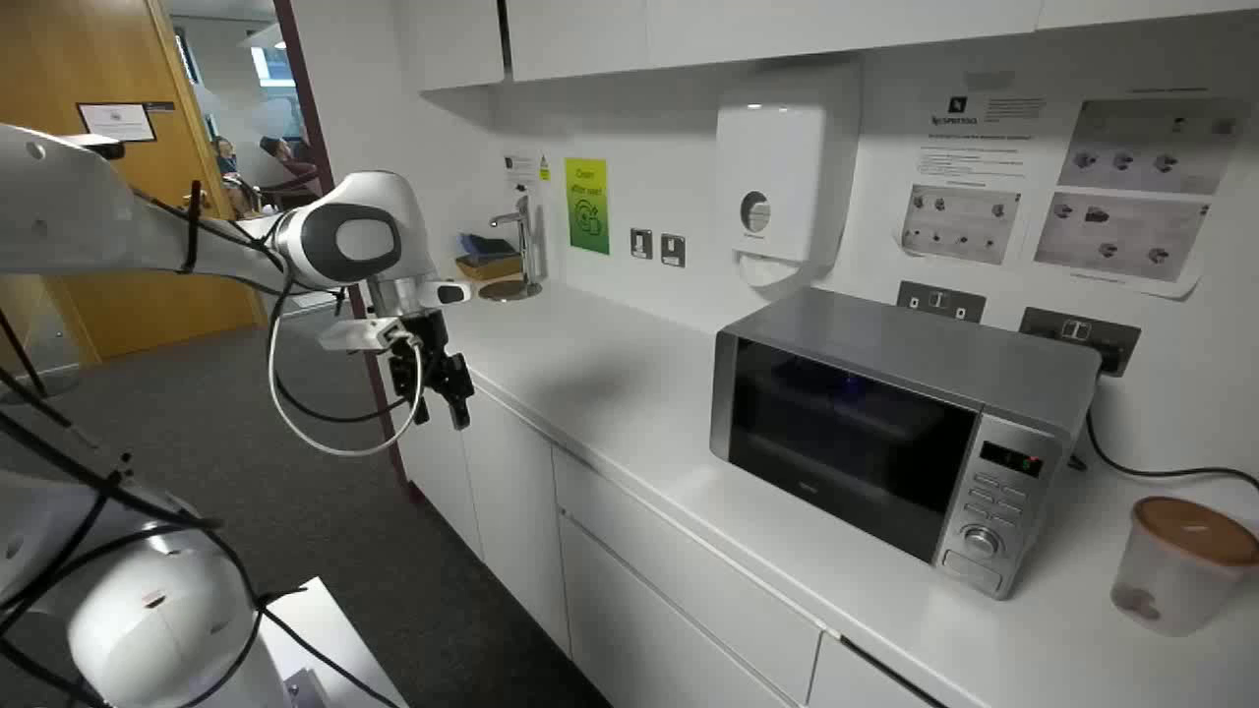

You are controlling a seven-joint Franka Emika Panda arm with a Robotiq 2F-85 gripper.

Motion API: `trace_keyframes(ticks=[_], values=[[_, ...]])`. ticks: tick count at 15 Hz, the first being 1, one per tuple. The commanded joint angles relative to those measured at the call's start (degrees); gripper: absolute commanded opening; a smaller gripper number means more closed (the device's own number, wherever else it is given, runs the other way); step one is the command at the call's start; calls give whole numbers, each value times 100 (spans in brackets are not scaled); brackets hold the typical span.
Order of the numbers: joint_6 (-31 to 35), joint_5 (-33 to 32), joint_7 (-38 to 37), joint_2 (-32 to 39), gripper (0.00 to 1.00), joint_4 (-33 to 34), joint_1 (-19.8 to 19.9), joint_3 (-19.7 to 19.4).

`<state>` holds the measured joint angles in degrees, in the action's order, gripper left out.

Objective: Press the second left microwave button

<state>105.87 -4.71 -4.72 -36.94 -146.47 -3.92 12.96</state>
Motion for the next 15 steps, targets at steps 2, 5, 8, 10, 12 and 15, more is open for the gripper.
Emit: trace_keyframes(ticks=[2, 5, 8, 10, 12, 15], values=[[-17, -72, -70, 25, 100, 11, -138, -116], [-17, -72, -70, 24, 100, 11, -138, -116], [-17, -72, -70, 24, 100, 11, -138, -116], [169, -26, -101, 49, 100, 67, -131, -142], [359, 343, -277, 132, 100, 249, -26, -381], [502, 491, -120, 311, 100, 579, 258, -946]])
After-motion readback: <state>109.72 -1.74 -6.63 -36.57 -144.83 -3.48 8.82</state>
